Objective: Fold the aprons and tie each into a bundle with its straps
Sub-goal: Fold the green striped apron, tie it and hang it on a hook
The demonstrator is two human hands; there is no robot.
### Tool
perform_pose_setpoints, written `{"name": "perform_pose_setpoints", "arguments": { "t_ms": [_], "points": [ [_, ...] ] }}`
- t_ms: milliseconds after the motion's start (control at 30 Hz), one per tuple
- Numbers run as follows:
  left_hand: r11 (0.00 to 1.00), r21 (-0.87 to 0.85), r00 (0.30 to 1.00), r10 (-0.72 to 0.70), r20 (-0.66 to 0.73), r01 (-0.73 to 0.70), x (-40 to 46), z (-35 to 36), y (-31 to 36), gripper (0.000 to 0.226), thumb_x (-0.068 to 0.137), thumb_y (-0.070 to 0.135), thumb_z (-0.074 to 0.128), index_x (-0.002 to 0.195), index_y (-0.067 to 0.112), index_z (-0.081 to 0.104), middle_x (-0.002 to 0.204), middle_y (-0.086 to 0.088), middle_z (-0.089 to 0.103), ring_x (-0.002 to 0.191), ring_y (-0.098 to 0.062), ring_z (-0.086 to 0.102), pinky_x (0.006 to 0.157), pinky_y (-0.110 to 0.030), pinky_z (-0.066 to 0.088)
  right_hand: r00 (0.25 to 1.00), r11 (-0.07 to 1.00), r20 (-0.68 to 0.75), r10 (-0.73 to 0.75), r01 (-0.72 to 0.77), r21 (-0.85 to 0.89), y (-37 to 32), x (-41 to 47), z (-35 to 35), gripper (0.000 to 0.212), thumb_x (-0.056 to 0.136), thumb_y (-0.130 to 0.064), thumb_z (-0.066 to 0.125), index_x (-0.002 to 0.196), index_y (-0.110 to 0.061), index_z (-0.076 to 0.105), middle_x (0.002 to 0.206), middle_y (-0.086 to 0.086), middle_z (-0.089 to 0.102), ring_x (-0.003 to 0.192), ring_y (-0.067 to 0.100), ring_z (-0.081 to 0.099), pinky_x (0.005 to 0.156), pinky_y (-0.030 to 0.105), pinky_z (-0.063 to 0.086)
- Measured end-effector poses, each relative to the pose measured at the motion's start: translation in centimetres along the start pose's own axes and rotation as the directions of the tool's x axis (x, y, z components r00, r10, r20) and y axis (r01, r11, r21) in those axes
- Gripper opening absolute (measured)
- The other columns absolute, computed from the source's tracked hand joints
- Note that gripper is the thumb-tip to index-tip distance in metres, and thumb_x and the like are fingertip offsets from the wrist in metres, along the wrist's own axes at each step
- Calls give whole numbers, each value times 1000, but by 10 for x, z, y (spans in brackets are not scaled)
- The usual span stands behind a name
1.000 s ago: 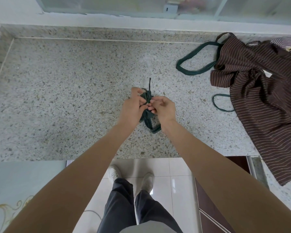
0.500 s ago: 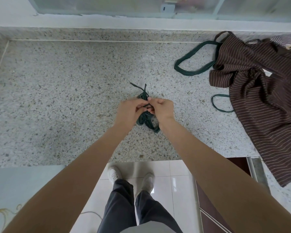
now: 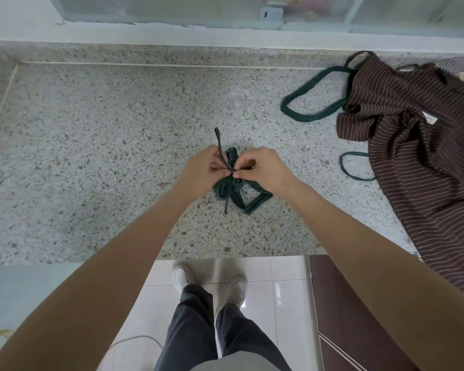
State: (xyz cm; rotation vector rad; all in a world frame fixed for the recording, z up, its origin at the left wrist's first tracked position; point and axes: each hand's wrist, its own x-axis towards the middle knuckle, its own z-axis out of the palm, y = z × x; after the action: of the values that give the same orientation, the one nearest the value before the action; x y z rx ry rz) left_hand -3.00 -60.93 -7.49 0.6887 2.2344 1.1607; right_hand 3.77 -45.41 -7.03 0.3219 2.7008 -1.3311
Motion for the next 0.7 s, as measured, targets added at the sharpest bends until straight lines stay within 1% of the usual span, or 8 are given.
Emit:
{"name": "perform_pose_setpoints", "arguments": {
  "t_ms": [67, 133, 200, 267, 367, 467, 600, 700],
  "points": [
    [999, -33, 1000, -27, 9, 27, 1, -1, 0, 13, 85, 9, 65, 88, 17, 54, 89, -2, 68, 82, -9, 62, 74, -9, 43, 987, 968, -95, -127, 103, -227, 0, 2, 5, 8, 79, -1, 69, 86, -4, 69, 89, 9, 62, 73, 15, 56, 69, 22, 49],
    [994, -92, 998, -64, -5, 63, 3, -2, 0, 14, 87, 5, 60, 82, 17, 55, 86, -7, 69, 80, -14, 63, 74, -21, 47, 943, 911, -176, -281, 204, -359, 1, 4, 15, 10, 79, 3, 64, 86, -3, 66, 91, 12, 59, 70, 25, 59, 62, 34, 52],
    [983, -165, 997, -82, 3, 82, 3, -2, -1, 14, 88, -1, 56, 83, 12, 55, 79, -6, 68, 69, -7, 65, 68, -21, 50, 889, 869, -235, -393, 276, -410, 2, 3, 27, 12, 76, 7, 64, 84, -2, 63, 89, 15, 59, 63, 27, 58, 51, 34, 51],
    [977, -200, 997, -75, 5, 74, 2, -5, -4, 7, 91, 1, 55, 89, 8, 55, 78, -7, 69, 65, -6, 66, 68, -22, 53, 862, 881, -298, -410, 289, -375, 3, 1, 37, 12, 75, 9, 64, 83, -1, 62, 87, 17, 57, 64, 26, 57, 53, 33, 50],
    [982, -181, 999, -50, 22, 53, 1, -6, -10, 15, 91, 3, 56, 105, 6, 60, 85, -7, 70, 75, -9, 67, 75, -26, 55, 857, 918, -351, -378, 300, -259, 3, 0, 41, 10, 78, 8, 64, 83, 0, 61, 88, 16, 56, 73, 21, 54, 66, 19, 40],
    [995, -99, 1000, -28, 7, 28, -1, -6, -11, 18, 91, 3, 53, 102, 8, 66, 86, -6, 69, 70, 5, 64, 73, -13, 49, 893, 965, -367, -261, 238, -108, 2, 1, 41, 8, 79, 3, 66, 85, -2, 64, 90, 11, 58, 79, 14, 53, 69, 16, 40],
    [982, -171, 996, -87, 5, 87, 2, -7, -7, 11, 91, 7, 57, 83, 14, 62, 82, -2, 71, 79, -14, 68, 79, -29, 52, 916, 979, -400, -43, 119, 168, -1, 2, 33, 6, 80, -1, 69, 83, -6, 69, 91, -1, 62, 87, 12, 58, 74, 17, 47],
    [966, -216, 988, -123, 96, 141, 2, -4, 2, 17, 98, 14, 47, 81, 17, 48, 97, 2, 64, 89, -6, 65, 75, -22, 51, 934, 914, -304, 188, -52, 403, 3, 4, 28, 11, 84, -7, 67, 77, -15, 67, 89, 2, 69, 85, 15, 64, 81, 31, 53]
  ]
}}
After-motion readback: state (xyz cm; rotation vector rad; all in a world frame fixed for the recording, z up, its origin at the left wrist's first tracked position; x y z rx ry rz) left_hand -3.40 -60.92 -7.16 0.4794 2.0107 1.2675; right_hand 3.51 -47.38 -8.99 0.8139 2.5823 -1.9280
